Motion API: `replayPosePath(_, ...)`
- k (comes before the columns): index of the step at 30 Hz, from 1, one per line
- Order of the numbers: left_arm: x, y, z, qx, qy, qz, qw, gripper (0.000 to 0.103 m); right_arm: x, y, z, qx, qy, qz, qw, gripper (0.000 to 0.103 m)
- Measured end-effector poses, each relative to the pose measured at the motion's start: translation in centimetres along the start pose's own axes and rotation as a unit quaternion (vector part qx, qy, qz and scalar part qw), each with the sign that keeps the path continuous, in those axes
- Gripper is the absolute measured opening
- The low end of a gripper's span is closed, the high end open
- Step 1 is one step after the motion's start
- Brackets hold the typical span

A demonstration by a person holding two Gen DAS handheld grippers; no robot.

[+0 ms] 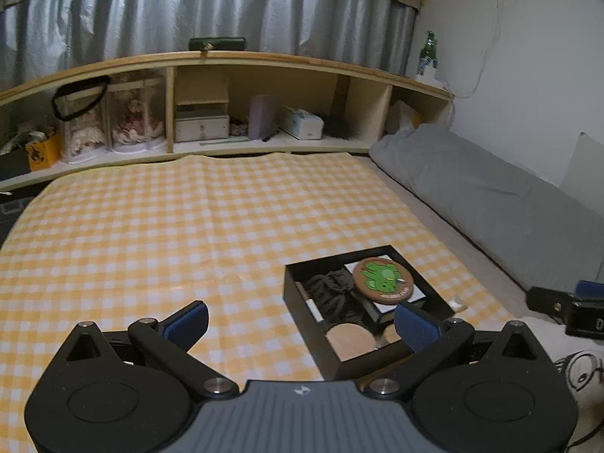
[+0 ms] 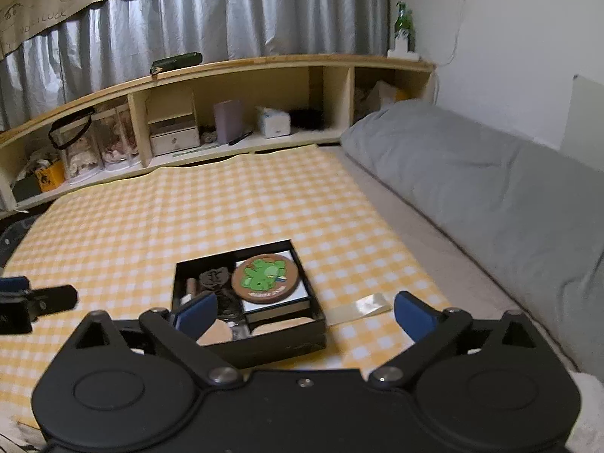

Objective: Organize rigid objects

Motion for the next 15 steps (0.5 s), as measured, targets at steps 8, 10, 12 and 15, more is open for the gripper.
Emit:
replayPosePath(8,-0.2,1.2,0.3,-0.018,-0.017,0.007,0.9997,0.103,0.3,1.5,-0.3,0.006,0.006,0.015,1.0,0.103)
replayPosePath(10,-0.1,1.5,0.4,-0.021,-0.023,0.01,0.9995,0.103,0.4,1.7,-0.4,0.006,0.005,0.019,1.0,0.103)
replayPosePath(12,-0.1,1.7,0.5,-0.022,-0.024,0.013,0.9994,0.103,0.3,1.8,-0.5,0.007,0.005,0.019,1.0,0.103)
replayPosePath(15,0.0,1.8,0.5,-0.023,-0.024,0.014,0.9993,0.103,0.3,2.0,-0.7,0.013,0.007,0.018,1.0,0.103)
Point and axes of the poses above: each gripper's, at about its wrist camera, not at the fingertips, and x roughly against the way its jaws point, z to its right, y to its underside, the point moved 4 cm from there along -x, roughly the way its jaws point, and after that the axes turned 9 degrees about y, right-handed, at the moved point
